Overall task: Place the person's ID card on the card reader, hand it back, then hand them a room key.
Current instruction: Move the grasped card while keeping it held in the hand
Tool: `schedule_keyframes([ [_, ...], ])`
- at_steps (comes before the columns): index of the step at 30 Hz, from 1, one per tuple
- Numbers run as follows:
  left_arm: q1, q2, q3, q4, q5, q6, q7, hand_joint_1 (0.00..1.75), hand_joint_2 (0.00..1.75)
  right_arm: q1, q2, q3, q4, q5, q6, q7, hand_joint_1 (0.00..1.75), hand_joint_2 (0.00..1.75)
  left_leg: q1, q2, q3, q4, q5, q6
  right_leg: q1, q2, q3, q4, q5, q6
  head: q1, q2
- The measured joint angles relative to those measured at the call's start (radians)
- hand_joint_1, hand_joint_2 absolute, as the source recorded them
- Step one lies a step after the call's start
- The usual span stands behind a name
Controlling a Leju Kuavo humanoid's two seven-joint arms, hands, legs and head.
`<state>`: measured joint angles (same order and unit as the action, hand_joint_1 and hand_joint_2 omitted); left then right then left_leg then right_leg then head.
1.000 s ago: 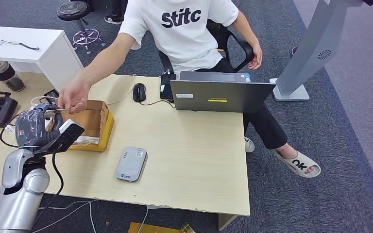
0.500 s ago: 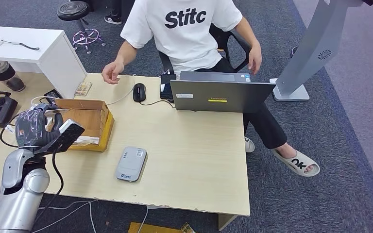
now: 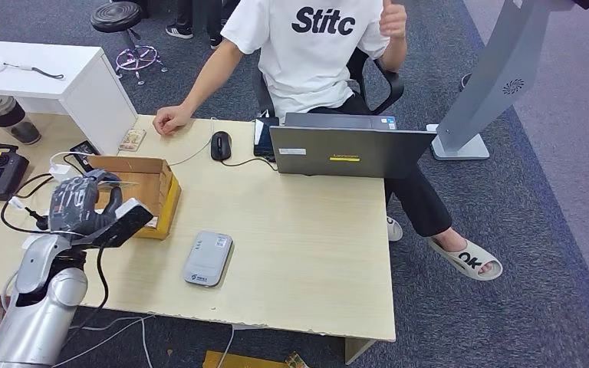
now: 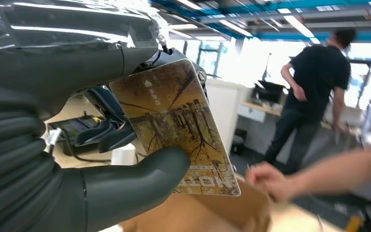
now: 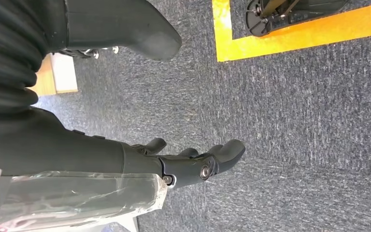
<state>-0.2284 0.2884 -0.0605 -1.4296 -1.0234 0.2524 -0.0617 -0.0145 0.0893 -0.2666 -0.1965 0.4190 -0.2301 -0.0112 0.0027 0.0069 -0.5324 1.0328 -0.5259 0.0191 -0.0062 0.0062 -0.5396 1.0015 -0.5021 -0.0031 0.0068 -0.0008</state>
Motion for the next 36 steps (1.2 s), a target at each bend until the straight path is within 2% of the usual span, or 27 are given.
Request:
schedule_keyframes([
  [4, 0.001, -0.009, -0.085, 0.004, -0.03, -0.027, 0.028, 1.75, 1.75, -0.001, 0.0, -0.004, 0.0, 0.001, 0.0, 0.001, 0.0, 1.75, 0.0, 0.001, 0.0, 0.0, 0.0, 0.0, 0.0, 0.0, 0.0, 0.0, 0.0, 0.0, 0.0, 0.0],
  [9, 0.002, -0.013, -0.135, 0.007, -0.034, -0.029, 0.033, 1.75, 1.75, -0.001, 0.0, -0.008, 0.0, 0.009, 0.0, 0.003, 0.0, 1.75, 0.0, 0.0, 0.0, 0.0, 0.0, 0.0, 0.0, 0.0, 0.0, 0.0, 0.0, 0.0, 0.0, 0.0],
  [20, 0.001, -0.014, -0.169, 0.018, -0.028, -0.035, 0.037, 1.75, 1.75, -0.001, 0.0, -0.01, 0.0, 0.017, 0.0, 0.007, 0.0, 1.75, 0.0, 0.0, 0.0, 0.0, 0.0, 0.0, 0.0, 0.0, 0.0, 0.0, 0.0, 0.0, 0.0, 0.0],
  [36, -0.003, -0.04, -0.215, 0.063, -0.028, -0.046, 0.037, 1.75, 1.75, -0.001, 0.001, -0.011, 0.0, 0.018, 0.0, 0.016, 0.0, 1.75, 0.0, 0.0, 0.0, 0.0, 0.0, 0.0, 0.0, 0.0, 0.0, 0.0, 0.0, 0.0, 0.0, 0.0],
])
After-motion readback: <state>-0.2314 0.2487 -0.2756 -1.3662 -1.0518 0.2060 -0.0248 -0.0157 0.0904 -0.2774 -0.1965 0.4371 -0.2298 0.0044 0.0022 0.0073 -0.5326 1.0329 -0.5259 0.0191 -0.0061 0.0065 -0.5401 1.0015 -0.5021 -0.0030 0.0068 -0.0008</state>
